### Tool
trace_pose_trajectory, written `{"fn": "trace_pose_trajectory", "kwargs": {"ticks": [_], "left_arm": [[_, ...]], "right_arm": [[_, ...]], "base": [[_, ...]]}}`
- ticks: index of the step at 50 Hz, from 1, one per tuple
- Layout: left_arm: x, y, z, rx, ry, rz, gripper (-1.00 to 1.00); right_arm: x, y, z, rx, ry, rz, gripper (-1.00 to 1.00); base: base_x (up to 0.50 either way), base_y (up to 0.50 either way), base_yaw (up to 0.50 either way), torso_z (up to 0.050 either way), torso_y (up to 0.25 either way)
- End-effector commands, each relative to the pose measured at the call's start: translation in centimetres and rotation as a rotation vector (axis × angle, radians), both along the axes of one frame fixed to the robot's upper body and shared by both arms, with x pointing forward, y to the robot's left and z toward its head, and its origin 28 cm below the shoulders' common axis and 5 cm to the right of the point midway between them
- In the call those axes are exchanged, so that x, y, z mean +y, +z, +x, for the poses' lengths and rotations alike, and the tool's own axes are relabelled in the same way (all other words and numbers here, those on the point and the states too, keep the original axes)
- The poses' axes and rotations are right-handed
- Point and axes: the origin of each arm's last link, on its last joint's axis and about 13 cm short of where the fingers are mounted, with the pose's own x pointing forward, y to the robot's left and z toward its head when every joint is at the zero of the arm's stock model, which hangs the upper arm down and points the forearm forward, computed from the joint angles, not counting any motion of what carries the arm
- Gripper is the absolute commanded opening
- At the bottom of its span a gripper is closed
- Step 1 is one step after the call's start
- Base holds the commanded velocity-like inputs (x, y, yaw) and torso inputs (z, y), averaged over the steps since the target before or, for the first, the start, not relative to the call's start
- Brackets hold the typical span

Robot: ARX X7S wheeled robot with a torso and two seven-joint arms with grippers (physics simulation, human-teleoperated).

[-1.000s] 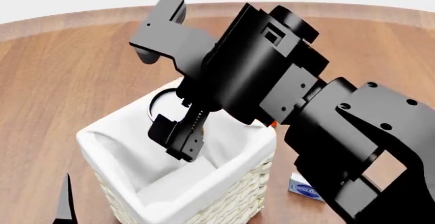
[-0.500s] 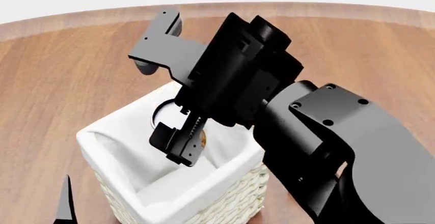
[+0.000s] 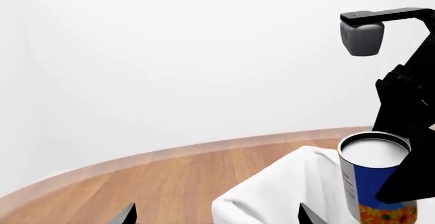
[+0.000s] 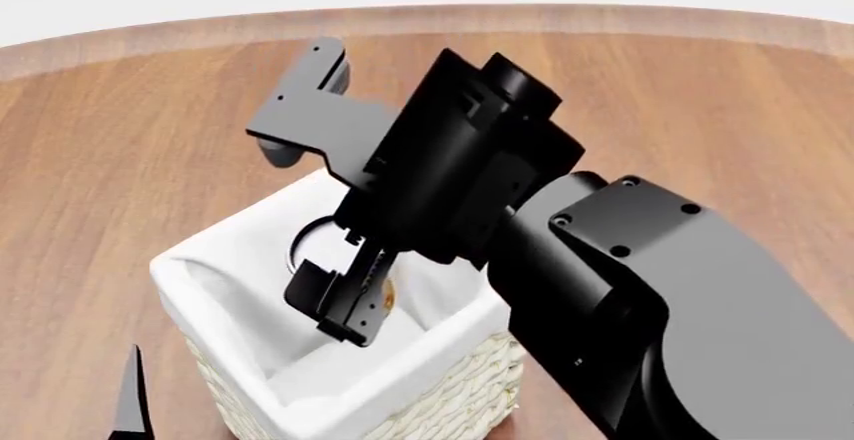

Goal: Pick up the alphabet soup and put it in the basket.

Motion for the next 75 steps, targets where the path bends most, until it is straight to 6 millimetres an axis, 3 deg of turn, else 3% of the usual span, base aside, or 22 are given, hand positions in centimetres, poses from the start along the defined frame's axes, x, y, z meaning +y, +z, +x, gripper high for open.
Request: {"fn": "trace_pose_trajectory", "kwargs": {"ticks": [1,35,75], "left_arm": [[0.1,0.5,0.2,-0.017,0.007,-0.020,1.00],[0.2,0.1,0.3,-0.011,0.008,-0.023,1.00],[0.5,-0.1,0.4,-0.003,0.017,-0.034,1.00]], "right_arm": [[1.1,-0.1,0.0,0.008,0.064,0.038,-1.00],[1.0,-2.3,0.2,-0.072,-0.017,0.082,-1.00],[1.0,-5.0,-0.2,-0.043,-0.090,0.089,-1.00]], "base": [[0.00,0.00,0.00,0.000,0.000],[0.00,0.00,0.00,0.000,0.000],[0.00,0.00,0.00,0.000,0.001]]}}
